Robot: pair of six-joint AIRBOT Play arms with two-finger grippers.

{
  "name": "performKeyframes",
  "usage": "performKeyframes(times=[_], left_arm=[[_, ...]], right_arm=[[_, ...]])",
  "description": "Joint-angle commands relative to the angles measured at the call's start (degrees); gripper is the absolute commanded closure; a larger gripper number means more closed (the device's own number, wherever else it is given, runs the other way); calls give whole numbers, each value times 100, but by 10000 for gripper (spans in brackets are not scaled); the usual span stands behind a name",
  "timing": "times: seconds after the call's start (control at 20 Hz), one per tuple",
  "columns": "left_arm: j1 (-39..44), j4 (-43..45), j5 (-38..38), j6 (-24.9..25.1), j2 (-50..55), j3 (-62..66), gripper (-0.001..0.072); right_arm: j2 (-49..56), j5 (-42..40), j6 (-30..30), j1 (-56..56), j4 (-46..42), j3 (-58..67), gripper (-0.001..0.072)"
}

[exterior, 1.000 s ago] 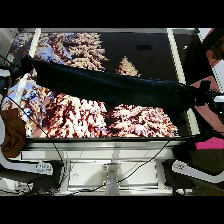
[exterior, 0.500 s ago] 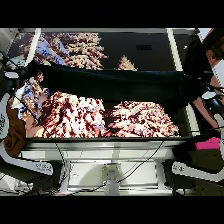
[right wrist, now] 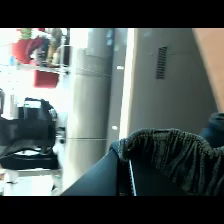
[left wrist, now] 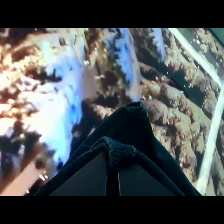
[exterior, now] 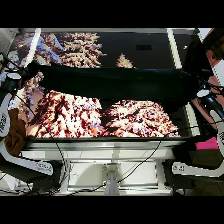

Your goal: Fold the clothes and pants, and hang the long-sleeved shirts on hangers.

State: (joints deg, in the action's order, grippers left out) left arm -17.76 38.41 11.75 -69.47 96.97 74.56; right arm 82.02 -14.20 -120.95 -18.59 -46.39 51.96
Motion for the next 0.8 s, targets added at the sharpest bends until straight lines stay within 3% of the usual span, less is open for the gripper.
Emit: performKeyframes(times=[0.0,0.5,0.75], left_arm=[[33,7,-170,0,7,7,680],[299,-144,-933,-22,11,7,680],[306,-146,-966,-22,11,7,679]], right_arm=[[74,-160,44,114,-57,378,677],[579,-197,120,186,-15,667,676],[603,-190,120,186,-17,669,677]])
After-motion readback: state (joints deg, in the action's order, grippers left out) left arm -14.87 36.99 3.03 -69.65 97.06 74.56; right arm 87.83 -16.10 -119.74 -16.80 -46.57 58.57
